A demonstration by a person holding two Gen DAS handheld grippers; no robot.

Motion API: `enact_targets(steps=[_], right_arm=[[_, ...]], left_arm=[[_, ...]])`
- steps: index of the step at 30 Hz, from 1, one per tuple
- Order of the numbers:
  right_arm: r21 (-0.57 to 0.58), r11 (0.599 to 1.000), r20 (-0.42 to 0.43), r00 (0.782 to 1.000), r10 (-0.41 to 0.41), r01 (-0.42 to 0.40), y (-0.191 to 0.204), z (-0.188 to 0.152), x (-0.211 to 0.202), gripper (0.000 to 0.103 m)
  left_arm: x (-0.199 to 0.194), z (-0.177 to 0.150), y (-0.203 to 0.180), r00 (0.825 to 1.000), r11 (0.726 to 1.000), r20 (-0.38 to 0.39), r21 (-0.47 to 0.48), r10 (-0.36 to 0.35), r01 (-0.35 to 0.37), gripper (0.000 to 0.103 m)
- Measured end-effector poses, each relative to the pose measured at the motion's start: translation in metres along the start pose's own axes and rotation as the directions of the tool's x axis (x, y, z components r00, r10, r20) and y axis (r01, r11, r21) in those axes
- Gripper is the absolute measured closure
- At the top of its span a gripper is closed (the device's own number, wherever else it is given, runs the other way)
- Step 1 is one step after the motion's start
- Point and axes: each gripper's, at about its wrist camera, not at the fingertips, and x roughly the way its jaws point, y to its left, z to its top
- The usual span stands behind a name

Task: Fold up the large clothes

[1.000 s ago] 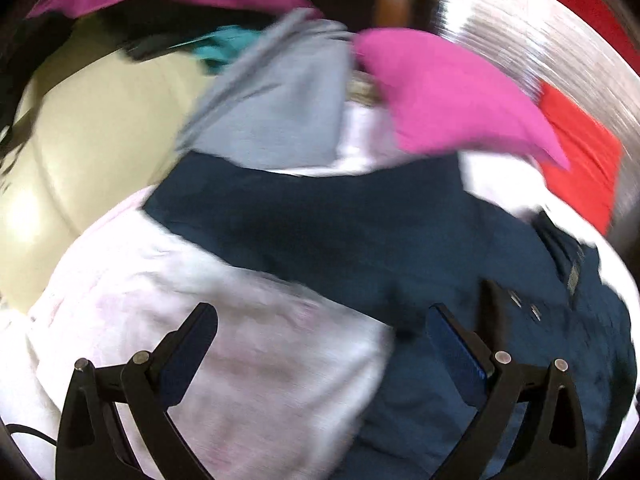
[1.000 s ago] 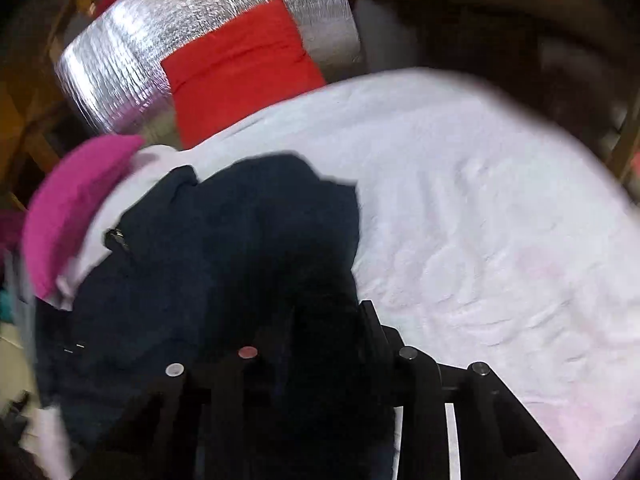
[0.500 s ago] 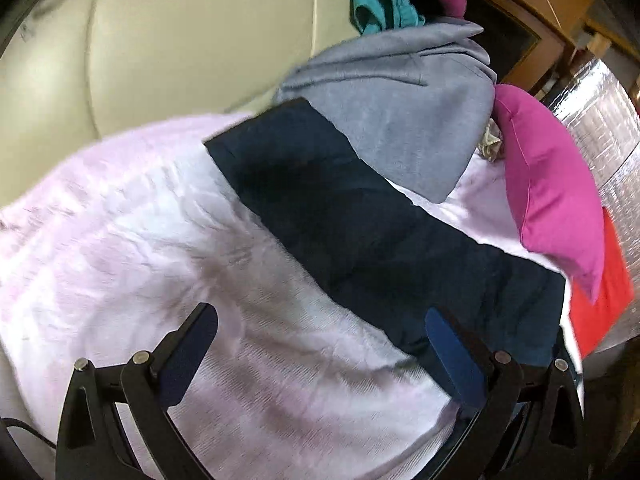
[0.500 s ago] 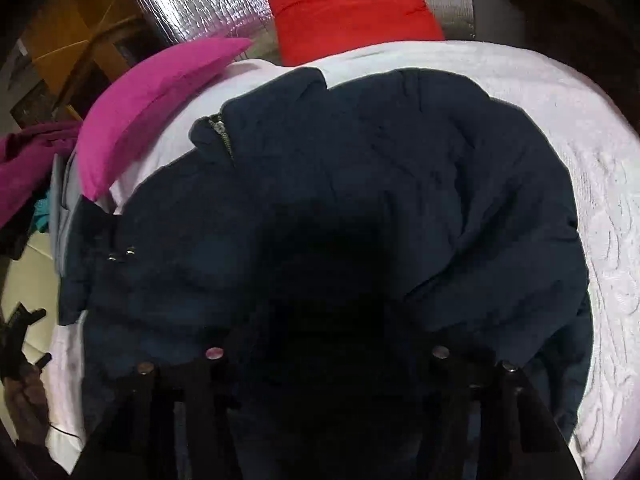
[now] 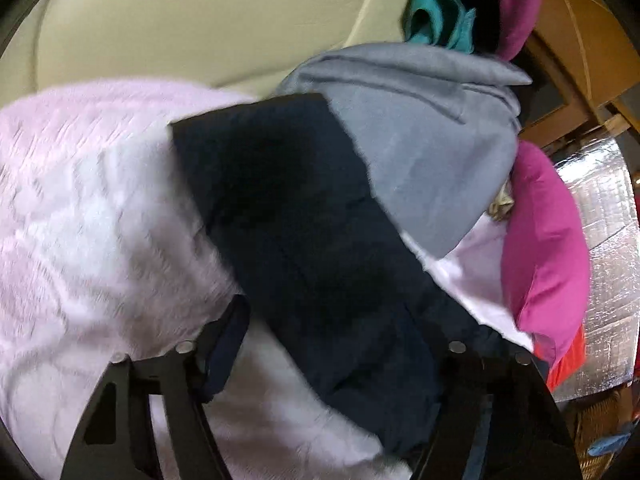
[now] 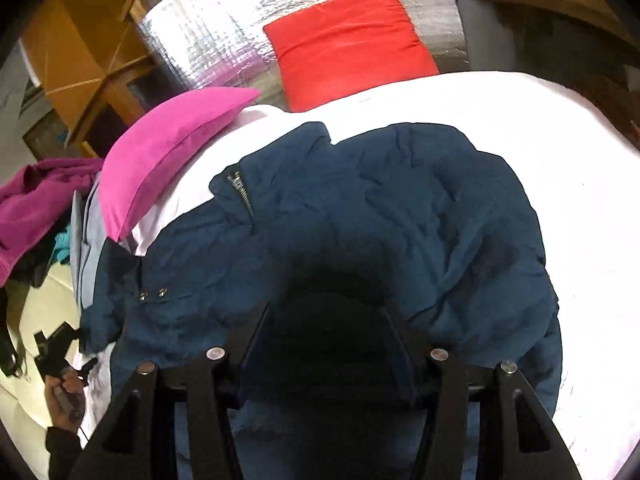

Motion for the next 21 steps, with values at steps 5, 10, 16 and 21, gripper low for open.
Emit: enact_targets(steps=[5, 10, 16, 21], right_arm=[[0.032, 0.999, 0.041, 0.999, -0.011, 0.009, -0.008, 0.007, -0.012, 0.044], [0.075, 0.997, 0.070, 0.997, -0.014, 0.009, -0.020, 0.013, -0.021, 0.044], [0.140, 0.990, 0.109, 0.994, -0.012, -0.003, -0.038, 0.014, -0.038, 0.044], [0.192, 0.981, 0.139, 0.990, -0.019, -0.008, -0.057, 0.013, -0.053, 0.044]], left_arm=[[0.016, 0.000, -0.010, 0.999, 0.998, -0.009, 0.058, 0.035, -0.034, 0.079], [-0.011, -0.008, -0.057, 0.996, 0.976, 0.087, 0.215, 0.026, -0.044, 0.093], [-0.082, -0.050, -0.137, 0.982, 0.902, 0.139, 0.428, -0.131, 0.060, 0.094], [-0.151, -0.129, -0.198, 0.938, 0.743, 0.131, 0.649, -0.322, 0.164, 0.095]])
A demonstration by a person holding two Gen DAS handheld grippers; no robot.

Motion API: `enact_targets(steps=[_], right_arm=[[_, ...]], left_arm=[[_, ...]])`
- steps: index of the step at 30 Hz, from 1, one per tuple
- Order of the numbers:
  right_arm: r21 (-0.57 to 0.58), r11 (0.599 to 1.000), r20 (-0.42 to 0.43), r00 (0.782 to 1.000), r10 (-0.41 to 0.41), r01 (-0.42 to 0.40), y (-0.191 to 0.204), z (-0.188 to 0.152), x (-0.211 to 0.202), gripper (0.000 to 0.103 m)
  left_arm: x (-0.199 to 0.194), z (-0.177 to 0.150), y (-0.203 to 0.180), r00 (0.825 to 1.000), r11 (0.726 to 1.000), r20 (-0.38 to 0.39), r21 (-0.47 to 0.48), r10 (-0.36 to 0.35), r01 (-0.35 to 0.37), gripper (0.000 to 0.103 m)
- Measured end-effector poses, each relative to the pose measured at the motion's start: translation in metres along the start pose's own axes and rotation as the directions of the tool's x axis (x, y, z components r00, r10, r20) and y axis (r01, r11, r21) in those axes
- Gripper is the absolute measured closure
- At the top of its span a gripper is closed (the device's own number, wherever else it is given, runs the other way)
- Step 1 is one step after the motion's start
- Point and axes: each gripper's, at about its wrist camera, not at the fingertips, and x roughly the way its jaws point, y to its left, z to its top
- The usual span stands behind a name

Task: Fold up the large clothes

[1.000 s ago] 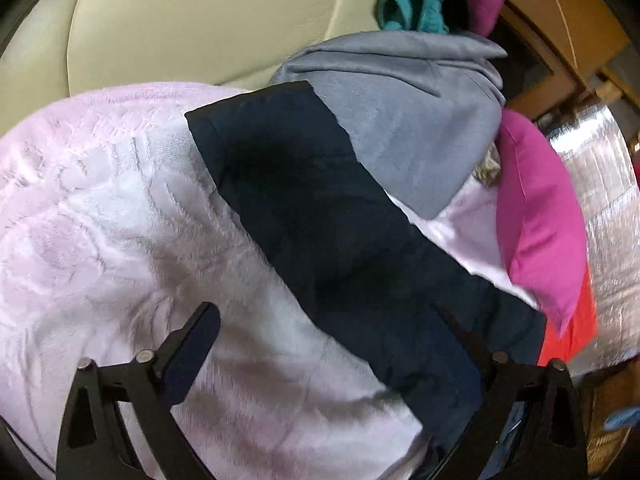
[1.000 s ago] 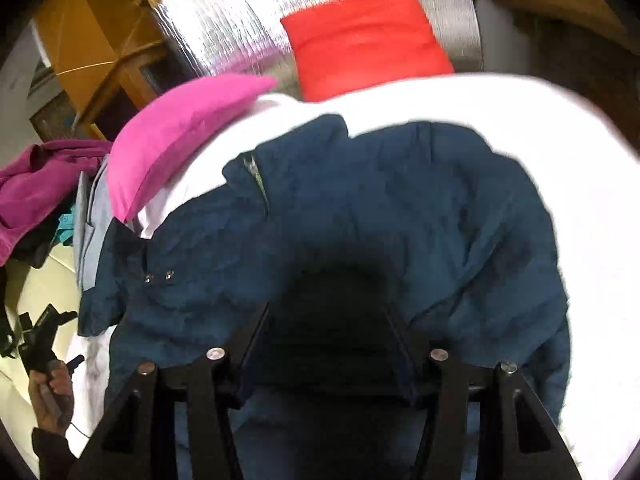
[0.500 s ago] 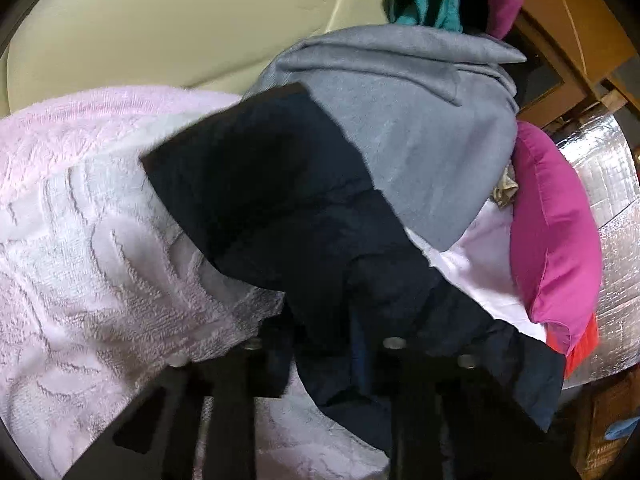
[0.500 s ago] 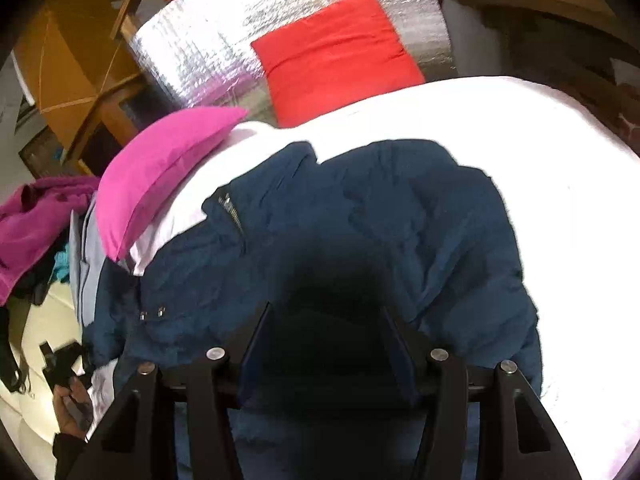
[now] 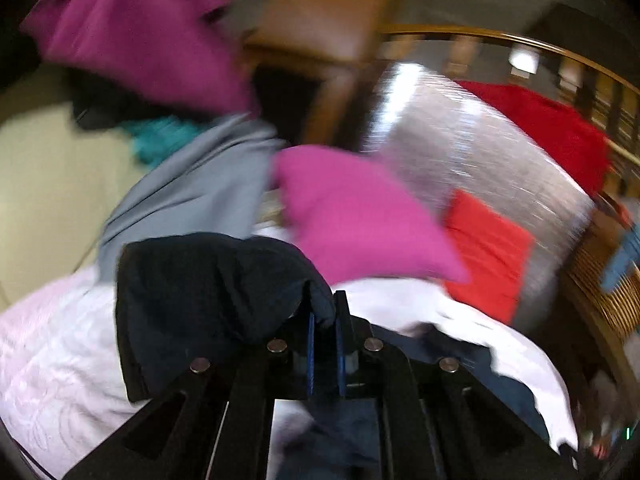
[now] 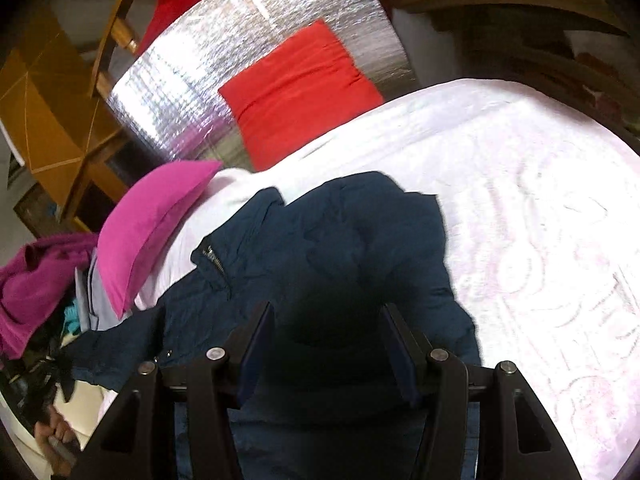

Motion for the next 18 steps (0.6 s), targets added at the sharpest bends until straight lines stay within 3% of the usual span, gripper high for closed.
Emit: enact_targets(steps=[2, 6, 9, 11, 16, 18], right_arm=[[0.024, 1.000, 0.015, 1.000, -0.001, 0.001, -0.009, 0.002, -0.006, 0.044], [0.072, 0.997, 0.044, 0.999, -0.001, -0.003, -0.027, 0.006, -0.019, 0.044], [0.103, 0.995, 0.066, 0.998, -0.002, -0.005, -0.041, 0.009, -0.031, 0.044], [0.120, 0.993, 0.074, 0.997, 0.001, -0.010, -0.050, 0.009, -0.037, 0.044], [0.163, 0.986, 0.063, 0.998, 0.028, -0.038, -0.066, 0.007, -0.045, 0.044], [0.170, 0.985, 0.059, 0.998, 0.029, -0.039, -0.069, 0.006, -0.045, 0.044]], left_arm=[[-0.018, -0.011, -0.037, 0.998, 0.994, 0.002, 0.090, -0.061, 0.060, 0.095], [-0.031, -0.045, -0.103, 0.980, 0.954, -0.063, 0.228, -0.187, 0.196, 0.095], [-0.028, -0.079, -0.149, 0.952, 0.907, -0.164, 0.297, -0.260, 0.299, 0.095], [-0.018, -0.100, -0.166, 0.935, 0.888, -0.232, 0.316, -0.269, 0.334, 0.095], [0.027, -0.151, -0.182, 0.859, 0.884, -0.451, 0.265, -0.240, 0.386, 0.094], [0.045, -0.167, -0.182, 0.799, 0.885, -0.563, 0.236, -0.212, 0.401, 0.091]])
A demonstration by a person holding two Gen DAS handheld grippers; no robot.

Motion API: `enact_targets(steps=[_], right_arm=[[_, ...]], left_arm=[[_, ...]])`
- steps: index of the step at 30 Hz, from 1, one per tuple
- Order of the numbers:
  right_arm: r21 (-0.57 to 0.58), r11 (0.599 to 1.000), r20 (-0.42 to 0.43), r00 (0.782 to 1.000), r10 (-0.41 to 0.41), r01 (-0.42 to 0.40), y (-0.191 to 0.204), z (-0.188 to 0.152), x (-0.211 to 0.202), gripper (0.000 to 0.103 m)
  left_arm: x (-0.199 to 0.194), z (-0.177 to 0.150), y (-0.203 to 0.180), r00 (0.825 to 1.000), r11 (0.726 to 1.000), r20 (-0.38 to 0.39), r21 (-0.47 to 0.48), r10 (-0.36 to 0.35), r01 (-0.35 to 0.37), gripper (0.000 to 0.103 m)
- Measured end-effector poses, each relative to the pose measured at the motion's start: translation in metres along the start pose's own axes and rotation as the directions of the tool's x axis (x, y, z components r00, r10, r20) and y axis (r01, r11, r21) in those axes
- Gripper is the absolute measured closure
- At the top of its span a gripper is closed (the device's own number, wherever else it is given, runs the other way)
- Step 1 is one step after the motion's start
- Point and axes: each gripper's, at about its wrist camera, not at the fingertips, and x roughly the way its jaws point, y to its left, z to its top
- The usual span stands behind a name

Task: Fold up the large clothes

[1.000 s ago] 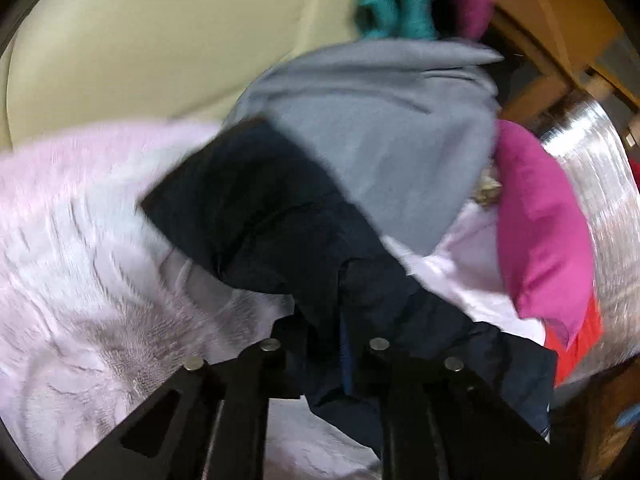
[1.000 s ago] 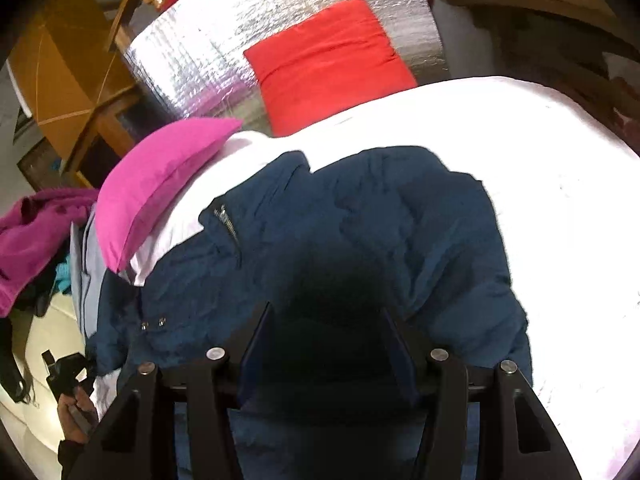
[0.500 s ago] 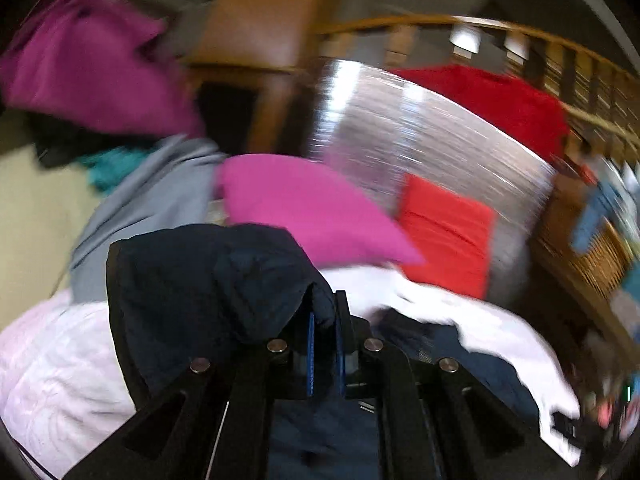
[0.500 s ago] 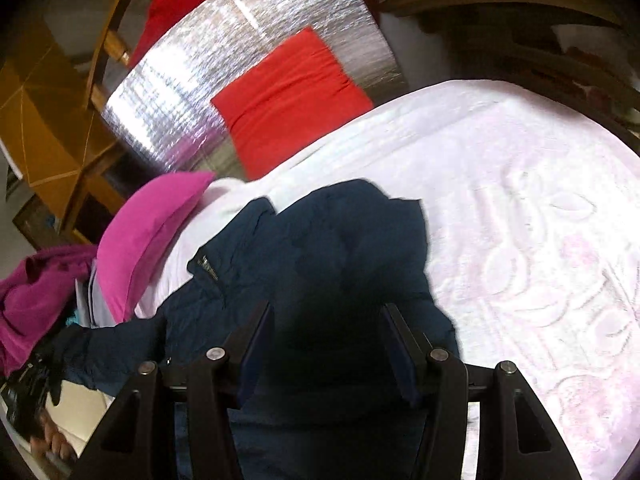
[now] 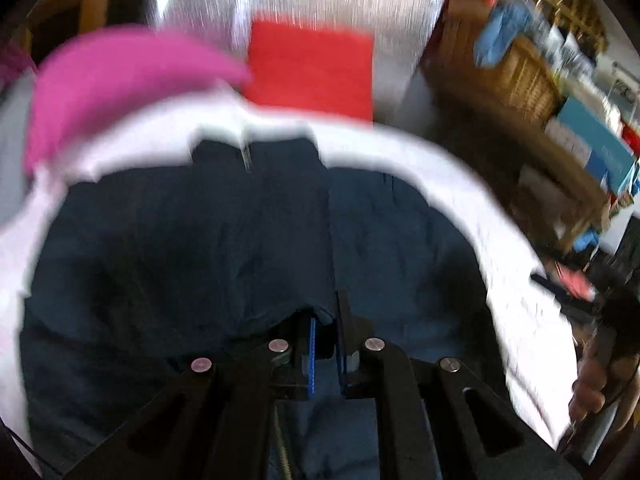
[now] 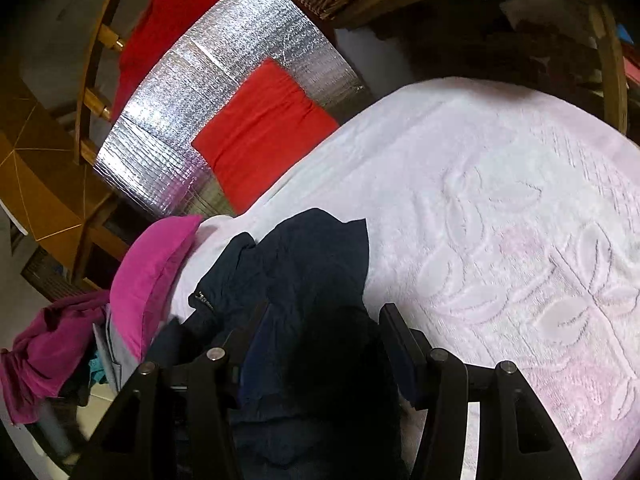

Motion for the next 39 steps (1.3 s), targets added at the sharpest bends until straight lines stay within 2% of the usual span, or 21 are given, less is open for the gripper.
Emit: enact_targets(steps=[1, 3, 5, 6, 7, 11, 12, 14, 15, 17, 20, 21, 22, 23, 25, 27, 29, 31, 34, 36, 39], right_arm=[[0.002, 1.000, -0.005, 1.000, 0.004, -0.004, -0.001, 0.000, 0.000, 0.045], [0.000, 1.000, -0.017, 1.000, 0.017, -0.017, 0.001, 0.000, 0.002, 0.045], [-0.015, 1.000, -0.029, 0.999, 0.023, -0.023, 0.005, -0.001, 0.005, 0.045], [-0.032, 0.999, -0.043, 0.999, 0.029, -0.030, 0.010, -0.002, 0.007, 0.045], [-0.057, 0.997, -0.057, 0.998, 0.038, -0.041, 0.016, -0.004, 0.010, 0.045], [-0.196, 0.979, -0.100, 0.994, 0.042, -0.061, 0.047, -0.018, 0.017, 0.035], [-0.247, 0.966, -0.112, 0.993, 0.045, -0.072, 0.059, -0.024, 0.020, 0.030], [-0.335, 0.938, -0.132, 0.990, 0.052, -0.094, 0.080, -0.037, 0.025, 0.025], [-0.394, 0.913, -0.143, 0.988, 0.052, -0.105, 0.094, -0.047, 0.029, 0.022], [-0.509, 0.851, -0.174, 0.984, 0.048, -0.131, 0.119, -0.070, 0.035, 0.017], [-0.656, 0.737, -0.216, 0.976, 0.024, -0.163, 0.153, -0.106, 0.047, 0.016], [-0.702, 0.694, -0.218, 0.976, 0.005, -0.160, 0.163, -0.118, 0.051, 0.015], [-0.743, 0.652, -0.214, 0.977, -0.014, -0.153, 0.170, -0.130, 0.055, 0.015], [-0.802, 0.583, -0.195, 0.980, -0.050, -0.130, 0.180, -0.146, 0.062, 0.014], [-0.882, 0.469, -0.109, 0.989, -0.102, -0.049, 0.196, -0.169, 0.072, 0.014], [-0.921, 0.389, -0.010, 0.994, -0.107, 0.033, 0.208, -0.184, 0.081, 0.014], [-0.935, 0.342, 0.042, 0.989, -0.139, 0.088, 0.216, -0.189, 0.091, 0.014], [-0.900, 0.426, 0.039, 0.990, -0.132, 0.092, 0.214, -0.177, 0.095, 0.015], [-0.767, 0.639, -0.001, 0.996, -0.089, 0.056, 0.195, -0.130, 0.091, 0.016], [-0.618, 0.786, -0.033, 0.999, -0.033, 0.006, 0.168, -0.092, 0.086, 0.015], [-0.329, 0.943, -0.080, 0.996, 0.029, -0.054, 0.111, -0.046, 0.083, 0.015]], left_arm=[[0.010, -0.003, 0.002, 0.997, 1.000, -0.073, -0.019, -0.009, 0.007, 0.085], [0.013, -0.011, 0.006, 0.986, 0.997, -0.157, -0.060, -0.052, 0.043, 0.076], [-0.002, -0.018, 0.008, 0.983, 0.995, -0.169, -0.073, -0.075, 0.063, 0.057], [-0.015, -0.020, 0.011, 0.985, 0.996, -0.160, -0.065, -0.064, 0.054, 0.039], [-0.027, -0.024, 0.012, 0.987, 0.997, -0.147, -0.054, -0.061, 0.053, 0.030], [-0.078, -0.017, 0.053, 0.995, 0.994, -0.064, -0.076, -0.079, 0.074, 0.030], [-0.084, -0.014, 0.066, 0.998, 0.994, -0.039, -0.099, -0.053, 0.049, 0.028], [-0.094, -0.012, 0.102, 0.998, 0.981, -0.002, -0.181, 0.070, -0.069, 0.026], [-0.097, -0.013, 0.120, 0.990, 0.962, 0.001, -0.233, 0.143, -0.139, 0.026], [-0.095, -0.017, 0.152, 0.973, 0.919, -0.009, -0.326, 0.232, -0.222, 0.026], [-0.090, -0.018, 0.188, 0.972, 0.860, -0.026, -0.462, 0.233, -0.218, 0.026], [-0.088, -0.019, 0.194, 0.972, 0.850, -0.023, -0.481, 0.235, -0.216, 0.026], [-0.085, -0.017, 0.198, 0.969, 0.842, -0.027, -0.488, 0.247, -0.229, 0.026], [-0.082, -0.015, 0.200, 0.964, 0.839, -0.035, -0.485, 0.264, -0.248, 0.026], [-0.076, -0.012, 0.201, 0.958, 0.839, -0.046, -0.473, 0.281, -0.269, 0.027], [-0.067, -0.009, 0.199, 0.956, 0.841, -0.063, -0.463, 0.285, -0.281, 0.027], [-0.056, -0.009, 0.196, 0.951, 0.844, -0.083, -0.442, 0.298, -0.303, 0.027], [-0.049, -0.011, 0.197, 0.950, 0.849, -0.096, -0.429, 0.298, -0.309, 0.027], [-0.044, -0.013, 0.197, 0.950, 0.857, -0.105, -0.413, 0.292, -0.309, 0.027], [-0.047, -0.015, 0.199, 0.950, 0.859, -0.117, -0.406, 0.289, -0.311, 0.027], [-0.042, -0.011, 0.196, 0.948, 0.861, -0.123, -0.396, 0.294, -0.319, 0.027]])
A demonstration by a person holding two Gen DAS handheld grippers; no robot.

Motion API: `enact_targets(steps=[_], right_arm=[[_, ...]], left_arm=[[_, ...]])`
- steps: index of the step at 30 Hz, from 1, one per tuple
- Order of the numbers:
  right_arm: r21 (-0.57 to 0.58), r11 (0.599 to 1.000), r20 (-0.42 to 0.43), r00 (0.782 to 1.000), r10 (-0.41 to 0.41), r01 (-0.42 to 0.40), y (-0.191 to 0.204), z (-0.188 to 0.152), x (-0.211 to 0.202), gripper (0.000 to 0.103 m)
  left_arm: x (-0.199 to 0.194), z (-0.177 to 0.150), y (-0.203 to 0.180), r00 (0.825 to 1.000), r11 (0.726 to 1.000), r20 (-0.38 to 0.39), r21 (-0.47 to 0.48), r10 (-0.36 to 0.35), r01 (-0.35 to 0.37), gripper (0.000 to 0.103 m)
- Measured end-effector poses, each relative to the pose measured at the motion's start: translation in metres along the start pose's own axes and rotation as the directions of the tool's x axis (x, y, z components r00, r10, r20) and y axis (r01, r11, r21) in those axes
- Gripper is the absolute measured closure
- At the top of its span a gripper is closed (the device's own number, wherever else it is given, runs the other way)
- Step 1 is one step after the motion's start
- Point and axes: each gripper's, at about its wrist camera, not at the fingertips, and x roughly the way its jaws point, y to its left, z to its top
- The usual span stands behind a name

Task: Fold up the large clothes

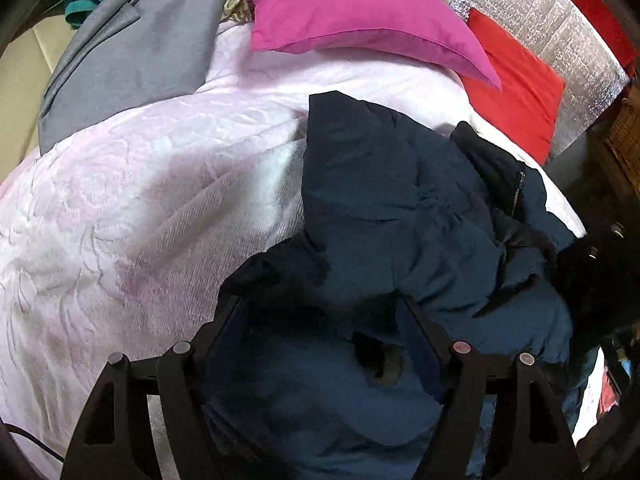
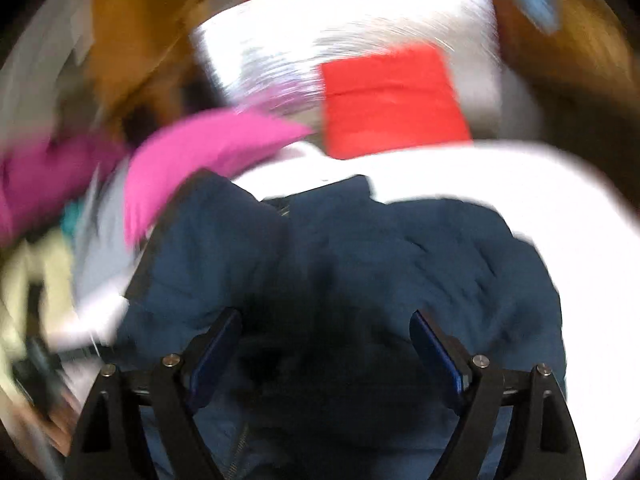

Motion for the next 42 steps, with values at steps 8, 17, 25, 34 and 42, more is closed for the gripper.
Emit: enact_targets(steps=[8, 17, 25, 34, 42], right_arm=[[0.410, 0.885, -0.034, 0.966, 0.256, -0.221, -0.073, 0.004, 0.021, 0.015], [0.596, 0.719, 0.121, 0.925, 0.359, -0.357, -0.104, -0.001, 0.000, 0.015], [0.618, 0.721, 0.034, 0.927, 0.374, -0.314, -0.101, -0.009, 0.012, 0.018], [0.403, 0.905, -0.018, 0.988, 0.156, -0.136, -0.070, 0.014, -0.006, 0.092], [0.435, 0.900, -0.176, 0.980, 0.091, -0.006, -0.091, 0.008, 0.024, 0.086]], left_arm=[[-0.018, 0.004, -0.001, 0.998, 1.000, 0.059, 0.004, -0.025, 0.025, 0.027], [-0.016, 0.010, 0.010, 0.997, 0.999, 0.073, -0.002, 0.034, -0.034, 0.027], [-0.018, 0.008, -0.010, 0.993, 0.994, 0.104, 0.093, 0.048, -0.058, 0.027], [-0.013, 0.012, -0.009, 0.990, 0.991, 0.115, 0.097, 0.086, -0.097, 0.027], [0.007, 0.012, -0.011, 0.990, 0.981, 0.055, 0.135, 0.133, -0.139, 0.026]])
